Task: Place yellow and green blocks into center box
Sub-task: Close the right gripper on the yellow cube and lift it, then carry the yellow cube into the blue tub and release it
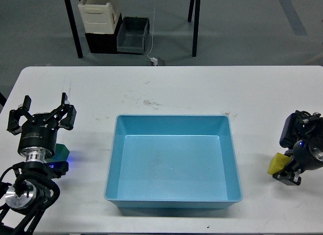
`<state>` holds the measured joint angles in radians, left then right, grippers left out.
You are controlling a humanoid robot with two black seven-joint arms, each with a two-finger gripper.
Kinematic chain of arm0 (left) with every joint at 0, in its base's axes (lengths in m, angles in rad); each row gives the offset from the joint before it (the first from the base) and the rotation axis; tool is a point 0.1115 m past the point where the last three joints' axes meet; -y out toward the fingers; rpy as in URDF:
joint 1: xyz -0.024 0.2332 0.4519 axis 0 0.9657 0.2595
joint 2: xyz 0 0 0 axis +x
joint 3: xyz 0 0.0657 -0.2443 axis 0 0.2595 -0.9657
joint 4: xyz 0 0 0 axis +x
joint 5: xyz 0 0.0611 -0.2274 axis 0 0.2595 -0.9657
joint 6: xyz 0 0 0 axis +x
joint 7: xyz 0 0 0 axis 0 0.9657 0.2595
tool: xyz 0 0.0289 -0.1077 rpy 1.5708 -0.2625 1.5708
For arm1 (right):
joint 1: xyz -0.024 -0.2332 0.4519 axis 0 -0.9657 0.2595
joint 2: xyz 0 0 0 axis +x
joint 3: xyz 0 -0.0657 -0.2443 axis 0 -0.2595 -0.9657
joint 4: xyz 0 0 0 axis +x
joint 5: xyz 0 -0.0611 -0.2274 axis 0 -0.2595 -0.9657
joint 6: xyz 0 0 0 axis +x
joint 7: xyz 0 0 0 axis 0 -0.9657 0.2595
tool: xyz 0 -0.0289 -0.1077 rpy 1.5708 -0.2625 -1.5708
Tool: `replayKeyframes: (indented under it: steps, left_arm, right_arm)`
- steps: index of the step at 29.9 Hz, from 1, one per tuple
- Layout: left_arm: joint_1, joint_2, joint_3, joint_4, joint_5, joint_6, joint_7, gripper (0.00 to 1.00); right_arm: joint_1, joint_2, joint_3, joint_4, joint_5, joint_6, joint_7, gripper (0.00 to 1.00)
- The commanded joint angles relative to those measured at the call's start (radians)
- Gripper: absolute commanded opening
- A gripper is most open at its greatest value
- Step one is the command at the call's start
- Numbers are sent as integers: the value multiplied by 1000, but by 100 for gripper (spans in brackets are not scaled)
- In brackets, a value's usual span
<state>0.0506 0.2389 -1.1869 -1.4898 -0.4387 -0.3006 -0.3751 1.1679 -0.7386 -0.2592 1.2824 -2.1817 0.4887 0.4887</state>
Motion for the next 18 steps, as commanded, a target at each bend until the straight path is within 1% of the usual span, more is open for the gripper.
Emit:
replayKeyframes:
  steps: [1, 2, 6, 11, 13, 16, 18]
  left_arm:
    - [0, -1, 1, 0, 0, 0, -1, 100]
    - [0, -1, 0, 0, 0, 0, -1, 100]
    - [0, 0, 0, 0, 0, 0, -1, 100]
    - [-2, 0, 1, 0, 0, 0, 1, 100]
    - [-2, 0, 0, 0, 0, 1, -1, 100]
    - [-2, 2, 0, 0, -2, 0, 1, 100]
    - [-2, 4, 0, 0, -2, 0, 1, 100]
  right_arm:
    - [15, -1, 1, 2, 0, 0, 0, 13]
    - [28, -1, 1, 3, 0, 0, 0, 9]
    - [110, -13, 18, 2, 0, -5, 0, 8]
    - [191, -13, 176, 14, 0, -19, 0, 4]
    - [234, -2, 225, 40, 7, -15, 0, 4]
    - [301, 7, 235, 83, 23, -10, 0, 4]
    - [338, 43, 232, 106, 51, -6, 0, 4]
